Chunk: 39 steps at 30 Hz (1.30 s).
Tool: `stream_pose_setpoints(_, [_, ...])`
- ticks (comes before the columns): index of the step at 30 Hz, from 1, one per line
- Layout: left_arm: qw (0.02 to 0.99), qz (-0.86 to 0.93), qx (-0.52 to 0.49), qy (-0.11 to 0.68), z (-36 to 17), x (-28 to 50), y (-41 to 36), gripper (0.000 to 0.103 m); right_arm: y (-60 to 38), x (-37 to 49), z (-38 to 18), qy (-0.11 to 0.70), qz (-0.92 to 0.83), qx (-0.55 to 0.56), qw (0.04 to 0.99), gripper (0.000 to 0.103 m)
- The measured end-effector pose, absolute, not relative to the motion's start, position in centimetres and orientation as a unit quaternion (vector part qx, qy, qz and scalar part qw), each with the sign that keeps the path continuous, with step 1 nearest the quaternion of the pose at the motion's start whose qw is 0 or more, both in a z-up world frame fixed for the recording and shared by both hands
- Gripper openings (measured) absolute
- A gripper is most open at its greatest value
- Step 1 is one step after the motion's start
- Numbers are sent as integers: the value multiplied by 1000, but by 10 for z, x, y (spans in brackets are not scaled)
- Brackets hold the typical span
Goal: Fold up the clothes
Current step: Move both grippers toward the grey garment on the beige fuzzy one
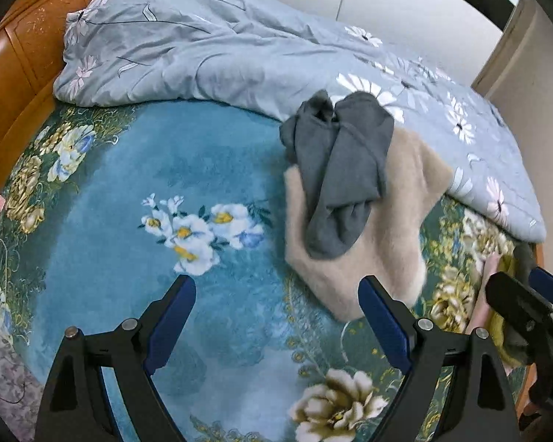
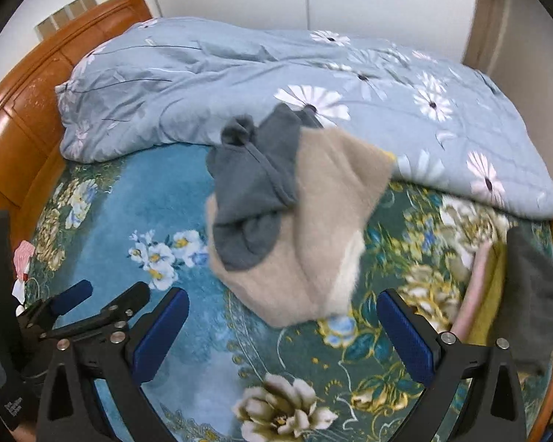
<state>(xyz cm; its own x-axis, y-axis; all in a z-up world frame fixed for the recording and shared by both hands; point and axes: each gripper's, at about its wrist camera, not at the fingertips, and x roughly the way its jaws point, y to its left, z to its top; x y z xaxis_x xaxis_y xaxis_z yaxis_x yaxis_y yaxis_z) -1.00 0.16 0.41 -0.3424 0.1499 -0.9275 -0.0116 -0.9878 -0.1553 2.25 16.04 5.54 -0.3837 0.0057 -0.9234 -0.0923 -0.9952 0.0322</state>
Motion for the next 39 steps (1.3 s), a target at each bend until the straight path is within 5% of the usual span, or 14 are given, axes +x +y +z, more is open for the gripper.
stream_pose_setpoints(23, [-18, 830, -558, 12, 20, -14, 12, 90, 178, 3, 54, 83, 864, -490, -79, 103])
stream_pose_setpoints(39, [121, 807, -577, 25, -5, -55, -31, 90, 125, 0, 41, 79, 848, -524, 31, 103])
